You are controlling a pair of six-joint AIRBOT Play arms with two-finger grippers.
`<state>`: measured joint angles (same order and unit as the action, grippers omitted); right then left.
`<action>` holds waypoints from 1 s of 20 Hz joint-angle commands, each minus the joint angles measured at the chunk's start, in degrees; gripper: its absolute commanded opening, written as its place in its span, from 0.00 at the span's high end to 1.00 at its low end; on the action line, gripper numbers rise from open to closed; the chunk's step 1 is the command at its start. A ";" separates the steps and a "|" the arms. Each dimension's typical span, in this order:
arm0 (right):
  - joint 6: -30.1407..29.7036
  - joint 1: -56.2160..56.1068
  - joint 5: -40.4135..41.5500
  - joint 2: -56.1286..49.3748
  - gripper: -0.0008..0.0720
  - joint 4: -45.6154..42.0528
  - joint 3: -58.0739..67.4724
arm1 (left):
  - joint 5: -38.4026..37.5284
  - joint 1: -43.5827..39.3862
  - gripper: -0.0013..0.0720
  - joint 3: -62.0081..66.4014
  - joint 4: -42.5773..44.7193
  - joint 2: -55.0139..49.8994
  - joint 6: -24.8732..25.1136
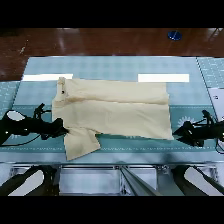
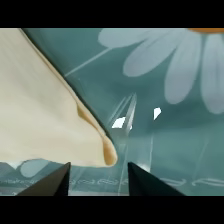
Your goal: Fold the shirts.
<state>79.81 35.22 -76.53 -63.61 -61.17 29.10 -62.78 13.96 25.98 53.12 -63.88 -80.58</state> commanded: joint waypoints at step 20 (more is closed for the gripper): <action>-6.60 -11.89 6.10 -18.12 0.95 20.61 29.75 | -4.11 -1.84 0.96 42.62 -1.77 -18.71 -3.74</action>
<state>73.30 23.42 -71.24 -77.10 -44.56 51.57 -66.98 12.93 58.94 51.62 -75.50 -81.95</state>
